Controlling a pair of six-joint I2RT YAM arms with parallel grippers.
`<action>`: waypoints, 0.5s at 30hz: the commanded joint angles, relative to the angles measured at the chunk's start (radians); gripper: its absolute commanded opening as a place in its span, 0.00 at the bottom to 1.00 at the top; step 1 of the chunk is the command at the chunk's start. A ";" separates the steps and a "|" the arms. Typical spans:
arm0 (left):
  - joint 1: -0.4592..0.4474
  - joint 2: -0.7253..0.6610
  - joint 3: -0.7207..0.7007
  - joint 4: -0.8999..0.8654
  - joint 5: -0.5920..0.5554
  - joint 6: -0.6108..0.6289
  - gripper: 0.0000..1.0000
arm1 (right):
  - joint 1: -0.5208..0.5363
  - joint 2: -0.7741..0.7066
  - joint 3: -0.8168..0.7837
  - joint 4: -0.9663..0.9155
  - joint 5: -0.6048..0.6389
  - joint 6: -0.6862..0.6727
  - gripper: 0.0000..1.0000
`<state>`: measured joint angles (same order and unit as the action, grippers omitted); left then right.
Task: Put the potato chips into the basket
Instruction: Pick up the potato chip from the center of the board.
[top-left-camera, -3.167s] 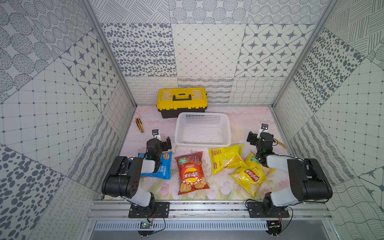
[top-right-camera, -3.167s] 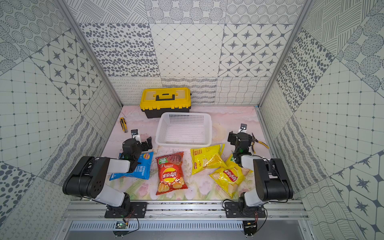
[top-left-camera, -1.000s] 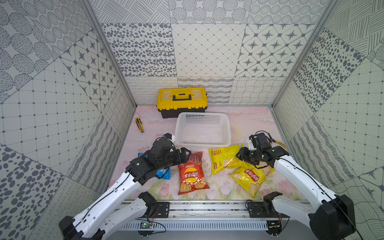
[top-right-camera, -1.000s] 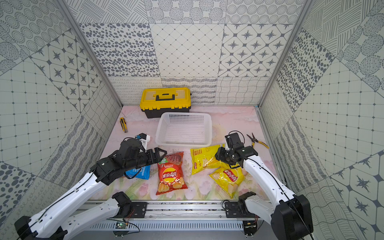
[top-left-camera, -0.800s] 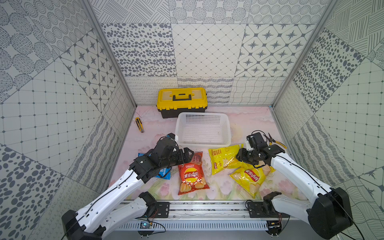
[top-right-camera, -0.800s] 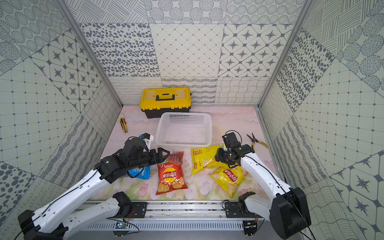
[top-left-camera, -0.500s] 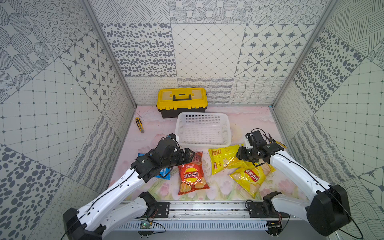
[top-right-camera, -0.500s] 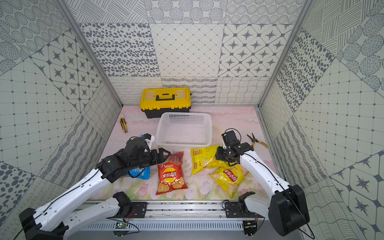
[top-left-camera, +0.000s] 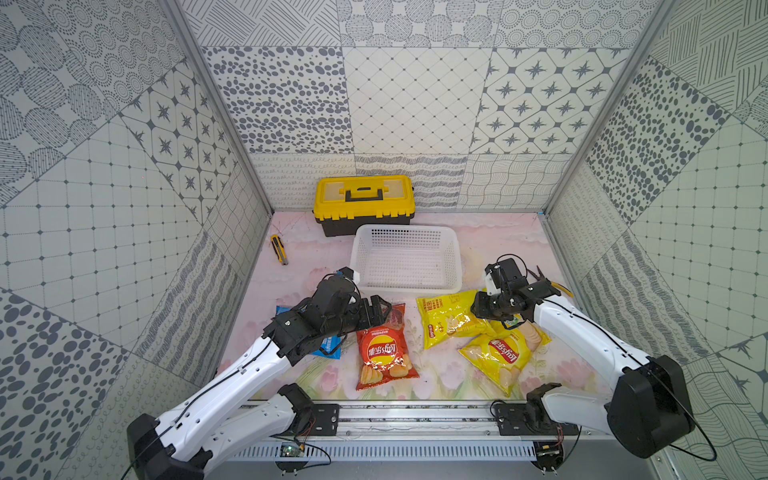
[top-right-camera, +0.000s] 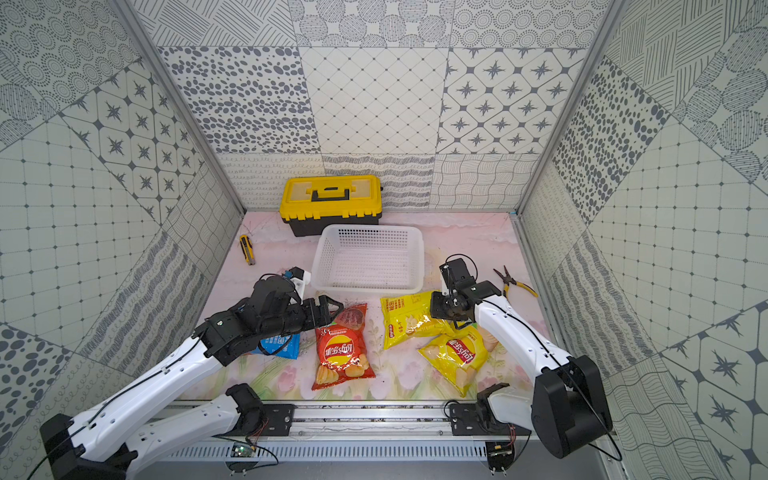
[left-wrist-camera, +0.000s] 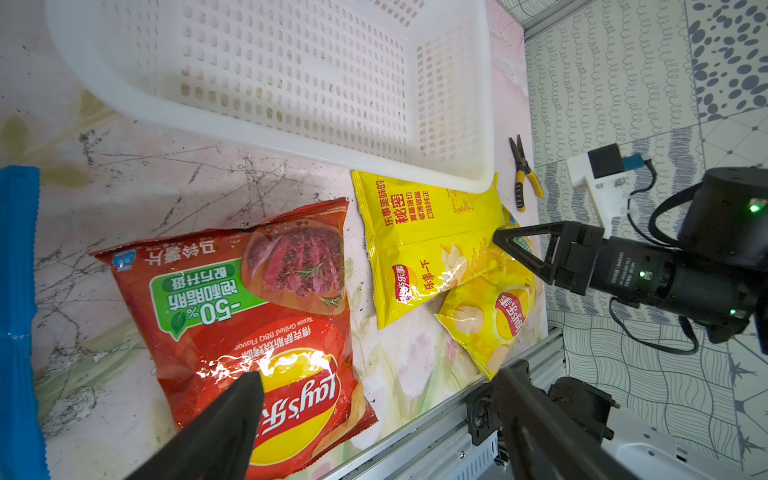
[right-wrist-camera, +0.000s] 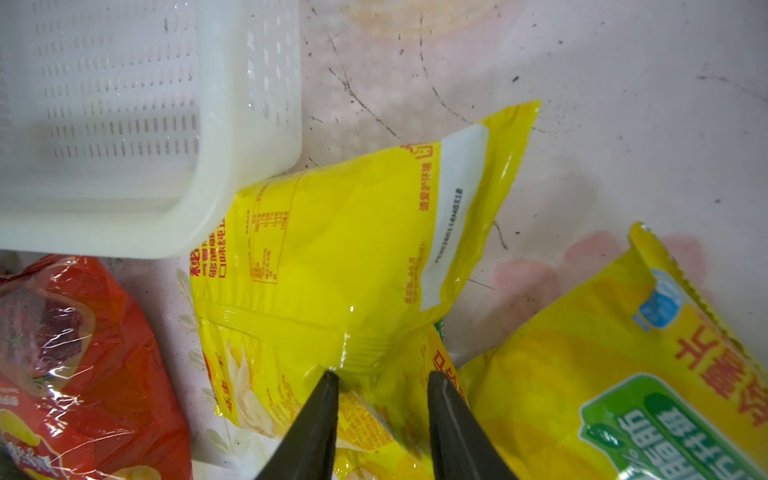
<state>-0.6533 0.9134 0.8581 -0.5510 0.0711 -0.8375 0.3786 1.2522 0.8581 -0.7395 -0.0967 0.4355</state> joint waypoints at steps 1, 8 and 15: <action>-0.002 0.001 0.002 0.029 0.004 -0.008 0.92 | 0.008 0.001 -0.007 0.037 -0.002 -0.018 0.31; -0.002 0.002 0.002 0.030 -0.002 -0.015 0.92 | 0.018 -0.063 -0.016 0.037 -0.037 0.004 0.18; -0.003 0.003 0.006 0.031 -0.007 -0.019 0.93 | 0.030 -0.104 -0.013 0.019 -0.087 0.049 0.04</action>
<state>-0.6537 0.9142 0.8581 -0.5430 0.0708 -0.8452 0.4000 1.1786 0.8486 -0.7338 -0.1524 0.4576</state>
